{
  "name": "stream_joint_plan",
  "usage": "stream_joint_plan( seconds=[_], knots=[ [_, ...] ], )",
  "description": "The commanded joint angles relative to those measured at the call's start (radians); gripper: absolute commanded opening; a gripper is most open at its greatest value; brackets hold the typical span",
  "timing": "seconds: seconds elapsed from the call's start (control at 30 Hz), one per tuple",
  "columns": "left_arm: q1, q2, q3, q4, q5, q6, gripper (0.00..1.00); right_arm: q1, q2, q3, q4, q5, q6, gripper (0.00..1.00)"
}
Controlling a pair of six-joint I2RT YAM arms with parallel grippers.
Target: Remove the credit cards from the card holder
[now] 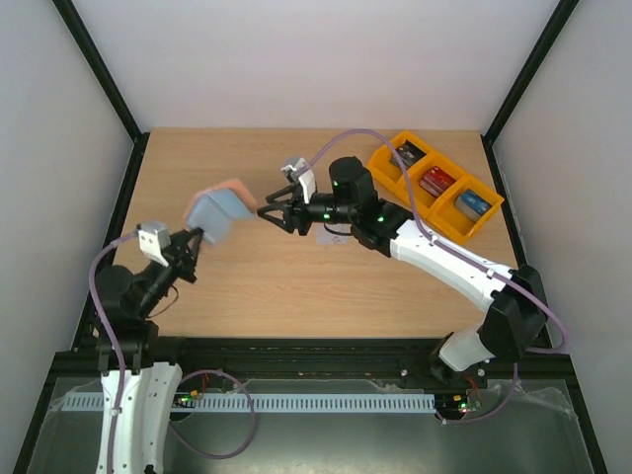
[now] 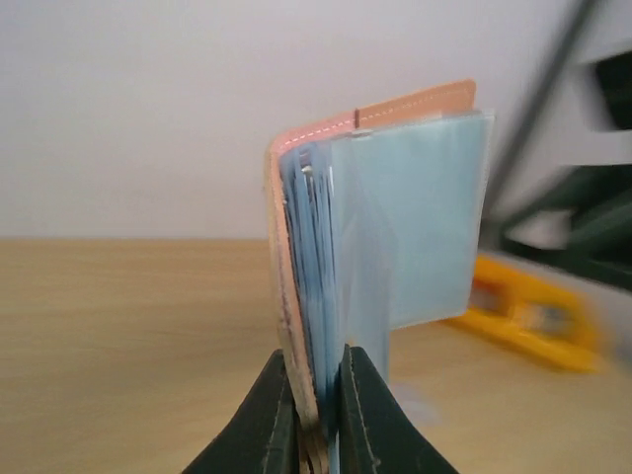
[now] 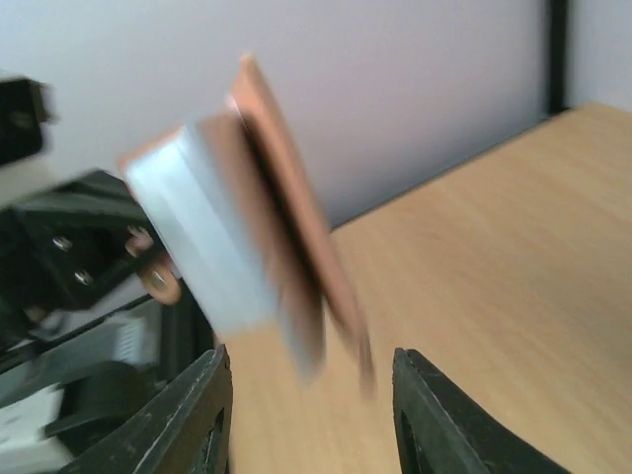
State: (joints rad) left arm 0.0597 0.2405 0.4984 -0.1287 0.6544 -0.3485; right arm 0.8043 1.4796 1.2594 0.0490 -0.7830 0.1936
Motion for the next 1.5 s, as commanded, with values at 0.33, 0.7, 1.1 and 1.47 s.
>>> stream_joint_plan(
  seconds=[0.33, 0.7, 1.1, 1.47],
  knots=[
    [-0.079, 0.216, -0.012, 0.082, -1.137, 1.275, 0.02, 0.093, 0.027, 0.003, 0.035, 0.124, 0.002, 0.47],
    [-0.077, 0.269, 0.324, -0.363, -0.462, 0.607, 0.02, 0.165, 0.119, 0.003, 0.503, -0.038, 0.298, 0.35],
    [-0.042, 0.248, 0.358, -0.323, -0.03, 0.333, 0.02, 0.199, 0.151, 0.073, 0.369, 0.197, 0.217, 0.17],
    [-0.035, 0.14, 0.283, -0.149, 0.327, 0.249, 0.02, 0.133, -0.015, 0.036, 0.101, 0.07, -0.071, 0.13]
  ],
)
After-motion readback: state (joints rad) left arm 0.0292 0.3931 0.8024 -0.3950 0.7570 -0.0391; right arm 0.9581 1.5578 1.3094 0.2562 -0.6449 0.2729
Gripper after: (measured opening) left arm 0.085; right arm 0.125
